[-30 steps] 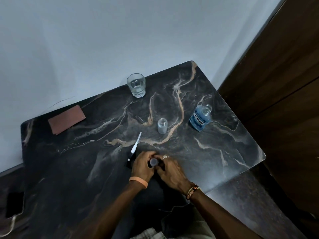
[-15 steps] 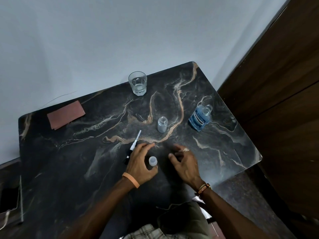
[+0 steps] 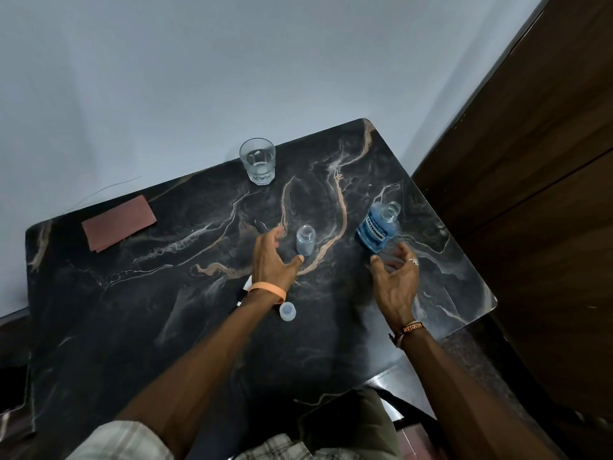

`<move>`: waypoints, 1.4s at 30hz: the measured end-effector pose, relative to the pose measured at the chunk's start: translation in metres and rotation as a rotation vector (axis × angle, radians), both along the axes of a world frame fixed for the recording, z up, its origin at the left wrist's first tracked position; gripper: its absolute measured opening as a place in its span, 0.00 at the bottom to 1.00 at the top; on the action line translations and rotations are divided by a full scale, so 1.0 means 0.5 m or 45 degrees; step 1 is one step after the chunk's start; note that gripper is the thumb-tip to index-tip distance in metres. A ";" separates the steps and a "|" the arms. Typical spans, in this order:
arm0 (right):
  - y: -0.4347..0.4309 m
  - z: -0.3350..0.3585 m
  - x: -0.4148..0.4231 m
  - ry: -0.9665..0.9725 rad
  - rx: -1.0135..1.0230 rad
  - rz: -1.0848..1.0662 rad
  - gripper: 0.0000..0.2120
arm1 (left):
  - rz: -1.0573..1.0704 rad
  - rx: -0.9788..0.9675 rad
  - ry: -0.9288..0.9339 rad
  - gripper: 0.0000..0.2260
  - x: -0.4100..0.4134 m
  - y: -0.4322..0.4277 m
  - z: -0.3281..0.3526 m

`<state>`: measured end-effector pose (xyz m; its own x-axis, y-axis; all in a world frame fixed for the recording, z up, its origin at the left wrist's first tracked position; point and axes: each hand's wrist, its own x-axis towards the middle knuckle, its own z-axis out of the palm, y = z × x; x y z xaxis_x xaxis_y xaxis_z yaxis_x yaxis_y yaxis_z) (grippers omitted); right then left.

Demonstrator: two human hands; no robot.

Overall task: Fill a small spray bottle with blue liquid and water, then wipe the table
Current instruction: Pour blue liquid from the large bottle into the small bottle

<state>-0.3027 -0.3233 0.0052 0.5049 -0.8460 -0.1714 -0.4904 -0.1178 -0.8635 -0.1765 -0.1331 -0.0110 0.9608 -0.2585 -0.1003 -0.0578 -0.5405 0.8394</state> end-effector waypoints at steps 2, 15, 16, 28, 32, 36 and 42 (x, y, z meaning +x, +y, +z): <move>0.001 0.001 0.001 0.015 -0.026 -0.037 0.19 | -0.001 0.032 0.068 0.34 0.008 -0.010 -0.007; 0.082 0.004 0.103 0.094 0.228 0.737 0.26 | -0.174 0.066 0.198 0.22 0.057 -0.064 -0.037; 0.084 0.012 0.113 0.062 0.208 0.785 0.25 | -0.196 0.035 0.211 0.22 0.059 -0.065 -0.034; 0.064 0.122 0.181 -0.210 -0.179 0.748 0.21 | -0.164 -0.289 -0.107 0.20 0.102 -0.081 0.102; 0.056 0.160 0.187 -0.257 -0.198 0.720 0.30 | -0.146 -0.349 -0.142 0.23 0.113 -0.083 0.140; 0.017 0.157 0.136 -0.494 -0.444 0.172 0.31 | -0.087 -0.412 -0.075 0.27 0.120 -0.073 0.163; -0.052 0.055 0.049 -0.086 -0.089 -0.097 0.55 | -0.040 -0.406 -0.021 0.28 0.114 -0.063 0.155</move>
